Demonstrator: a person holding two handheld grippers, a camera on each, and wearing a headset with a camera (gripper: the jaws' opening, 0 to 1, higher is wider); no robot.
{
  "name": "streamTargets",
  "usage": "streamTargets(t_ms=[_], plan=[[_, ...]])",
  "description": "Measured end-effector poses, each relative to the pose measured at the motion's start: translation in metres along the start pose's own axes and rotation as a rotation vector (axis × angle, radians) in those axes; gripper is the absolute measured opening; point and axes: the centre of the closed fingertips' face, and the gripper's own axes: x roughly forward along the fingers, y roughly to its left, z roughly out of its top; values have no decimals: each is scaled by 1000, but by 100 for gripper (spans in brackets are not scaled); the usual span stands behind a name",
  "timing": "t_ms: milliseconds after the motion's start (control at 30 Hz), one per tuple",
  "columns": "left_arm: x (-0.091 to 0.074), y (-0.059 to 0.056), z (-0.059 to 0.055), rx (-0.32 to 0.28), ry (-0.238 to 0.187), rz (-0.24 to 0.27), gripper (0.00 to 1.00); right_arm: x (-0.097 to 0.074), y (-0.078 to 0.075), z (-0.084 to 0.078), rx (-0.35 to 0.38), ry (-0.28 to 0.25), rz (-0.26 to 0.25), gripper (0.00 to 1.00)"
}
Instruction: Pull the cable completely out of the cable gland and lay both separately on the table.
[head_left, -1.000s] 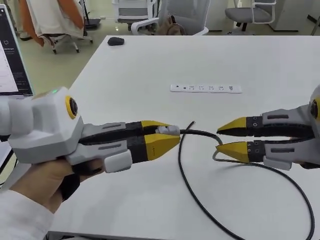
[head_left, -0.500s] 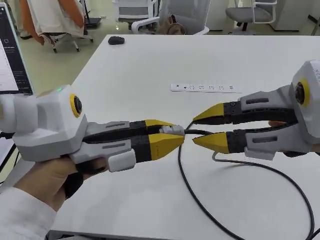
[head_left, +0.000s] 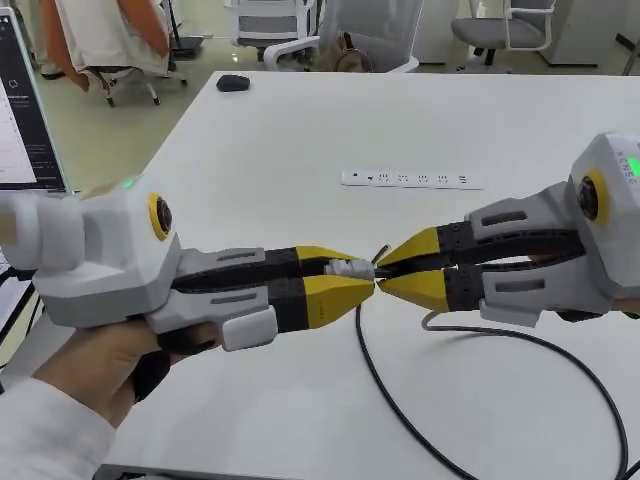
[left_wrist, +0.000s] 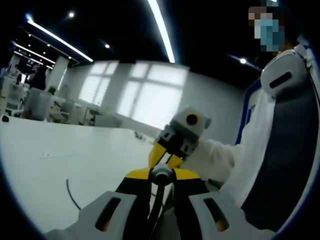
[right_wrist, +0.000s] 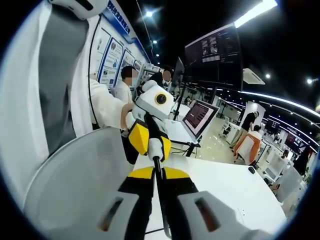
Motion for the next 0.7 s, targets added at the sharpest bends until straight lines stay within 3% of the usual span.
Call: streamTargets(t_ms=[267, 400, 567, 700], plan=[[0, 2, -3, -2, 14, 8, 17, -2, 0, -7, 12, 14, -5, 4], [-6, 4, 0, -8, 1, 16, 17, -9, -3, -12, 26, 19, -22, 3], [-14, 9, 9, -26, -46, 28, 17, -17, -5, -24, 42, 52, -48, 3], [-16, 10, 10, -22, -46, 36, 17, -24, -7, -28, 53, 53, -70, 3]])
